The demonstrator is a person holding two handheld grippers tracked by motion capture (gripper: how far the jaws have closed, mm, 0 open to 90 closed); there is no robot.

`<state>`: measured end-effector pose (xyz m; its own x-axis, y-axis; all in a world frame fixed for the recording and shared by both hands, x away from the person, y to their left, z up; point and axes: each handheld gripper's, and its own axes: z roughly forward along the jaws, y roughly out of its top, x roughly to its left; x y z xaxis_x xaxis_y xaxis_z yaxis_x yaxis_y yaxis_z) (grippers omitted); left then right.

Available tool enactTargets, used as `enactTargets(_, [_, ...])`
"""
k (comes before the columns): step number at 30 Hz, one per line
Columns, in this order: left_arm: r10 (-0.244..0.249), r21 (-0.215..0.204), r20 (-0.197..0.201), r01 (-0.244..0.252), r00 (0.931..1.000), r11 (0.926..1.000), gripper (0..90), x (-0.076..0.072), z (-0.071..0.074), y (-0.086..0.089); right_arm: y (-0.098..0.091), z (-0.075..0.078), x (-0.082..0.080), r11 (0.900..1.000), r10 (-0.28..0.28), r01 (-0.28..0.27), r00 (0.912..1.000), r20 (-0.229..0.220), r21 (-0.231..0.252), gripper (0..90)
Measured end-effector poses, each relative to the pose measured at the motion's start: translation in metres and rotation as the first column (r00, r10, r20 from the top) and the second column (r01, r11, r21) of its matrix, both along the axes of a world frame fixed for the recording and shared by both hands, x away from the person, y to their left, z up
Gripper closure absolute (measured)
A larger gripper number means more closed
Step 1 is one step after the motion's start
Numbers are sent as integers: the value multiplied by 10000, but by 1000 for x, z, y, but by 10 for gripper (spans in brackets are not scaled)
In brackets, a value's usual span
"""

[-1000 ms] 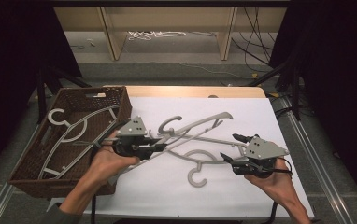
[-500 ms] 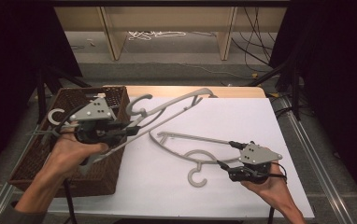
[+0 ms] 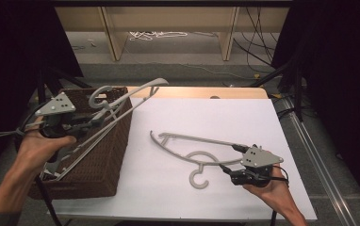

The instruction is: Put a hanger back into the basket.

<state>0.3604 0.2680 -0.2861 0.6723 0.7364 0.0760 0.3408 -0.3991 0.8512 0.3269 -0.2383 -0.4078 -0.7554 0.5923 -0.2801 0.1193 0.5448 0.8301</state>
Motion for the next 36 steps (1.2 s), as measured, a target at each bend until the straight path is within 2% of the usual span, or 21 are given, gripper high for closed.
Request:
enactTargets(1, [91,-20,190,-91,9998,10000,796,3,-1,6,0,0,0,10000,7,-7,10000,-9,-13,273])
enactTargets(2, [433,-56,36,-433,9991,9990,796,3,-3,15,0,-1,0,10000,17,-18,10000,-78,-69,272])
enactTargets(3, [621,-126,60,-620,9981,9980,796,3,-4,20,0,-2,0,10000,-14,14,10000,-22,-43,272])
enactTargets(6, [775,-221,-24,-776,9970,9967,796,4,-5,28,0,-2,1,10000,-21,20,10000,-60,-64,272])
enactTargets(8, [1084,-187,48,-1083,9941,9939,796,4,-7,41,-1,-3,1,9999,-9,8,9999,-159,-114,272])
enactTargets(10, [1248,-350,-83,-1250,9921,9915,796,4,-10,49,-1,-3,1,10000,-52,51,9999,-113,-67,272])
enactTargets(14, [1595,-352,-251,-1603,9869,9864,796,4,-17,64,-1,-4,1,10000,-46,44,9999,-156,-87,272])
enactTargets(20, [1721,-152,-319,-1726,9846,9849,796,5,-24,74,0,-6,2,9999,-6,3,9998,-189,-148,272])
enactTargets(22, [1597,285,-382,-1587,9864,9869,796,7,-28,79,-1,-5,2,9999,-15,13,9999,-170,-168,272])
enactTargets(24, [1731,218,-388,-1724,9841,9848,796,7,-30,78,-2,-5,1,9998,-4,0,9997,-232,-183,272])
enactTargets(25, [1667,543,-409,-1644,9852,9849,796,9,-31,81,-2,-6,2,9999,-75,73,9999,-147,-148,272])
enactTargets(30, [1856,831,-566,-1806,9810,9800,796,14,-38,88,-3,-7,2,9996,-54,48,9998,-216,-278,272])
enactTargets(31, [1761,1215,-609,-1678,9825,9783,796,14,-37,92,-3,-7,2,9996,-81,76,9998,-168,-278,273])
enactTargets(36, [2052,1019,-778,-1969,9756,9751,796,16,-44,96,-3,-6,2,9996,-120,116,9998,-133,-251,272])
